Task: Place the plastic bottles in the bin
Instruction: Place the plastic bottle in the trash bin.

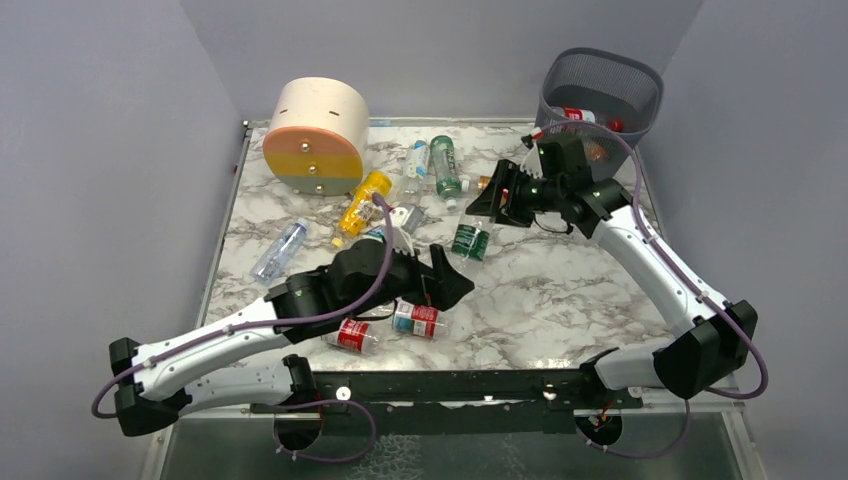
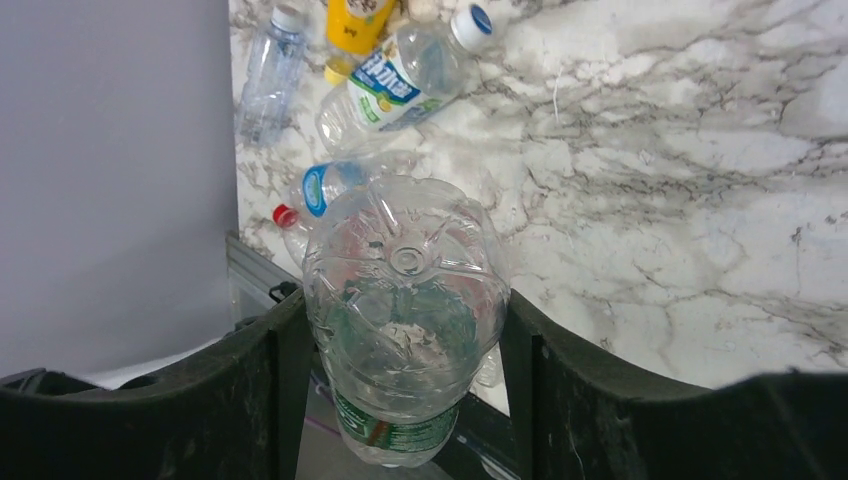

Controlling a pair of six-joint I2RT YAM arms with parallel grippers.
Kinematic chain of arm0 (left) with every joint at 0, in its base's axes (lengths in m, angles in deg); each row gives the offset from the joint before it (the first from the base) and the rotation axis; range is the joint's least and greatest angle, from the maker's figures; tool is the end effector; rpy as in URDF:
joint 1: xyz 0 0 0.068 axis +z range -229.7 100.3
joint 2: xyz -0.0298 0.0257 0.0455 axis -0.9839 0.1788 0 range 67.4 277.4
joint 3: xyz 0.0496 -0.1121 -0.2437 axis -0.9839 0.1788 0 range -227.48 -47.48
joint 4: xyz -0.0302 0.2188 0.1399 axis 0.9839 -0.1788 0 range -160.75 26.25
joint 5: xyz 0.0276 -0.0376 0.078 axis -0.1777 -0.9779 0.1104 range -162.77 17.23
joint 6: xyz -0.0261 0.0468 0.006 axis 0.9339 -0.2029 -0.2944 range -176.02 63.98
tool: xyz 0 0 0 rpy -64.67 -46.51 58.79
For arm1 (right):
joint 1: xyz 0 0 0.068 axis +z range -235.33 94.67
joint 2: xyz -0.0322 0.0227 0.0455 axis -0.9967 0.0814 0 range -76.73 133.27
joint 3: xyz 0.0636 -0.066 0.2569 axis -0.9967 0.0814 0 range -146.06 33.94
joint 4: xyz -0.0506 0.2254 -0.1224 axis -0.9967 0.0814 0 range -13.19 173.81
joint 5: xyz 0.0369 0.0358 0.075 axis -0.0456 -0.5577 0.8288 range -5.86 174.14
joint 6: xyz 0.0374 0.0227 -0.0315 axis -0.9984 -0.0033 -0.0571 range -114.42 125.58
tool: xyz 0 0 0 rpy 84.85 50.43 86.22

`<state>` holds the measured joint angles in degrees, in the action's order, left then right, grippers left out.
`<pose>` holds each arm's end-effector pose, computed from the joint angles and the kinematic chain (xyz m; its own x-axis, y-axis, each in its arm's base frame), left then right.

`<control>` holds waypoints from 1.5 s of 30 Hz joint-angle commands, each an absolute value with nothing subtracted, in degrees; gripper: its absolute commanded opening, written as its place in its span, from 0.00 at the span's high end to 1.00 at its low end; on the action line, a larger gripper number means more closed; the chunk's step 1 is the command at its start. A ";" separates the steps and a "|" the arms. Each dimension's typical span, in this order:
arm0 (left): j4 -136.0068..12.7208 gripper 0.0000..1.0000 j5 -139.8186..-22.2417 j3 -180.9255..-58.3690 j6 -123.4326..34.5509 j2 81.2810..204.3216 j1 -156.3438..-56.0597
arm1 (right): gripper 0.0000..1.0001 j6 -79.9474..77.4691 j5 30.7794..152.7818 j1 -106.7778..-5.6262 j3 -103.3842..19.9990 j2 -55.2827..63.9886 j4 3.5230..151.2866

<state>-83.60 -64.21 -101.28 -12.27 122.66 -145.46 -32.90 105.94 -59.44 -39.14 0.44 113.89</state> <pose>0.0943 -0.1963 0.3445 -0.6920 -0.1287 -0.7103 0.5070 0.6138 -0.6051 0.2557 0.1389 0.3428 -0.8723 0.2186 -0.4374 -0.1460 0.7372 0.6597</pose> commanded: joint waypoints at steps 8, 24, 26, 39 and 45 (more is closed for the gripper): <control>-91.34 0.01 -60.27 -105.98 -11.46 113.69 -145.66 | 0.39 -28.71 101.22 -64.37 -65.21 12.02 120.66; -95.75 0.01 -57.19 -103.49 -11.50 110.77 -145.64 | 0.37 -39.36 113.33 -92.97 -93.41 22.93 110.44; -96.03 0.01 -56.83 -103.66 -11.91 111.01 -145.63 | 0.37 -41.01 113.39 -95.50 -93.18 22.94 108.18; -97.11 0.01 -56.93 -104.44 -13.03 113.32 -145.67 | 0.37 -45.22 111.22 -107.18 -91.25 24.33 100.75; -97.13 0.01 -57.56 -105.03 -13.22 114.15 -145.69 | 0.37 -43.26 107.00 -107.30 -89.13 25.17 100.78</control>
<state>-96.72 -58.07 -103.71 -12.34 113.98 -145.46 -44.09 110.18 -107.39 -90.57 24.07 103.16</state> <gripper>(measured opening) 0.989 0.634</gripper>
